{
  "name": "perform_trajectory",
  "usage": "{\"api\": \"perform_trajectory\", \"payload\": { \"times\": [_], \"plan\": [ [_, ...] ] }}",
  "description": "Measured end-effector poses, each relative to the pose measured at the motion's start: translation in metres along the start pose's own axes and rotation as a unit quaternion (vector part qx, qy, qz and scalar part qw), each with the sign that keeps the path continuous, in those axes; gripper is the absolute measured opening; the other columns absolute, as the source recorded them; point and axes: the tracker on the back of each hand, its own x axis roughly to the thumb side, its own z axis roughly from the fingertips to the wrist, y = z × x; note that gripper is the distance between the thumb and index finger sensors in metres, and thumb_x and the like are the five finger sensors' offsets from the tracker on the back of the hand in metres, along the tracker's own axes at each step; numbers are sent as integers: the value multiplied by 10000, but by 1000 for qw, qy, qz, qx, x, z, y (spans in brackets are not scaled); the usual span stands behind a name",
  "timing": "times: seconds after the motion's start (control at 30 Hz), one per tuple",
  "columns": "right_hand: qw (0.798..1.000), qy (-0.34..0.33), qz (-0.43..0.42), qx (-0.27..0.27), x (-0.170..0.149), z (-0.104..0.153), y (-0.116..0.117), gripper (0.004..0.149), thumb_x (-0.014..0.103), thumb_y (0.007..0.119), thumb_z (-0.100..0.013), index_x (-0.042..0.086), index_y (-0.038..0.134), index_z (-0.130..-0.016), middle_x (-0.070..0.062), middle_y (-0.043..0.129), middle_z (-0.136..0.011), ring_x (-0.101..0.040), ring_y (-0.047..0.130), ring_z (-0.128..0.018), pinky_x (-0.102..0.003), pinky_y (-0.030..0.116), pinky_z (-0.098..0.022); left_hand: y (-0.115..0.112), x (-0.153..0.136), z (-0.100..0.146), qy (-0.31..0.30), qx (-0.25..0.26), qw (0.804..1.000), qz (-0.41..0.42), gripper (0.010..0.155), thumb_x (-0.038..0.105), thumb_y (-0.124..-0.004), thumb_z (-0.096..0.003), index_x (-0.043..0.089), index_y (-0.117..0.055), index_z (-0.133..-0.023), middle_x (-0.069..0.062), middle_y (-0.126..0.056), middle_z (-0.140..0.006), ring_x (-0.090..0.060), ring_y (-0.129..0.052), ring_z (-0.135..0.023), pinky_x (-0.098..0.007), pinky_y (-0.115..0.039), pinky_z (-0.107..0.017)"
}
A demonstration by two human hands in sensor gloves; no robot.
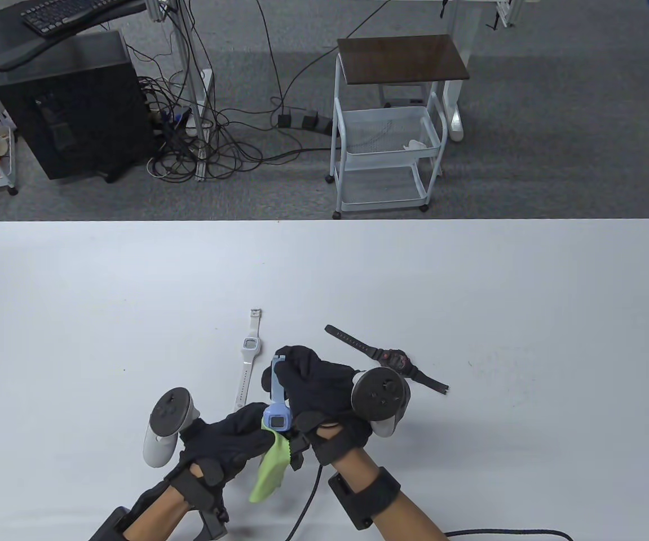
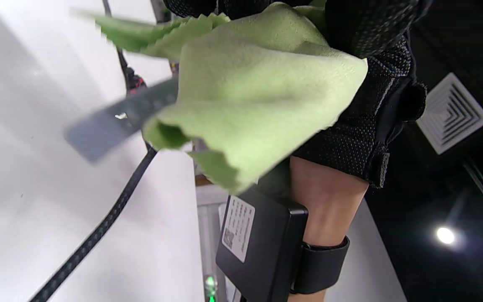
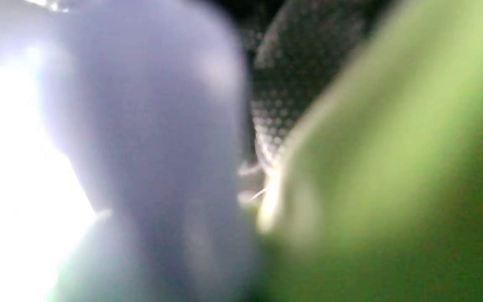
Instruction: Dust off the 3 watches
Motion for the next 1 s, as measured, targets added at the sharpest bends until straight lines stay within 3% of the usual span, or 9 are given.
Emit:
{"api": "perform_trajectory", "payload": {
  "times": [0.17, 0.37, 0.5, 0.6, 0.83, 1.0],
  "plan": [
    [1000, 2, -18, -2, -5, -2, -3, 393, 373, 790, -417, 105, 852, -698, -99, 1077, -469, -213, 1081, -230, -537, 766, -434, 8, 5, 2, -22, 22, 999, -44, 559, 550, -698, -586, 213, -669, -1030, -26, -605, -1130, -378, -520, -1130, -681, -348, -787],
    [999, -2, -34, 3, -7, -2, -1, 389, 373, 787, -423, 111, 849, -704, -106, 1072, -490, -226, 1081, -259, -554, 751, -444, 12, 7, 3, -5, 41, 993, -112, 526, 482, -683, -593, 163, -585, -999, -8, -795, -974, -234, -876, -948, -576, -541, -799],
    [999, -6, -31, 7, -6, -2, 0, 390, 377, 782, -422, 119, 845, -708, -101, 1069, -499, -226, 1079, -271, -560, 745, -450, 13, 4, 4, 2, 49, 995, -91, 561, 451, -693, -603, 200, -514, -1071, 8, -763, -957, -204, -868, -902, -609, -502, -790],
    [999, -3, -33, 6, -7, -2, 0, 390, 376, 779, -424, 120, 842, -711, -101, 1066, -503, -225, 1077, -274, -564, 741, -452, 15, 2, 4, -7, 32, 997, -70, 664, 455, -685, -607, 257, -378, -1161, 36, -740, -957, -209, -825, -890, -649, -456, -784],
    [998, -7, -60, -9, -8, -3, -4, 387, 372, 784, -422, 118, 846, -708, -103, 1065, -500, -228, 1072, -271, -568, 736, -456, 21, 3, 8, 1, 80, 989, -124, 514, 561, -677, -574, 246, -712, -978, 78, -860, -771, -182, -909, -725, -613, -535, -757],
    [998, -23, -57, -12, -5, -2, -2, 381, 366, 793, -420, 119, 852, -705, -114, 1064, -507, -245, 1067, -282, -574, 729, -459, 25, 4, 10, 14, 94, 984, -152, 508, 581, -668, -571, 225, -781, -916, 88, -915, -726, -191, -967, -698, -607, -570, -742]
  ]
}}
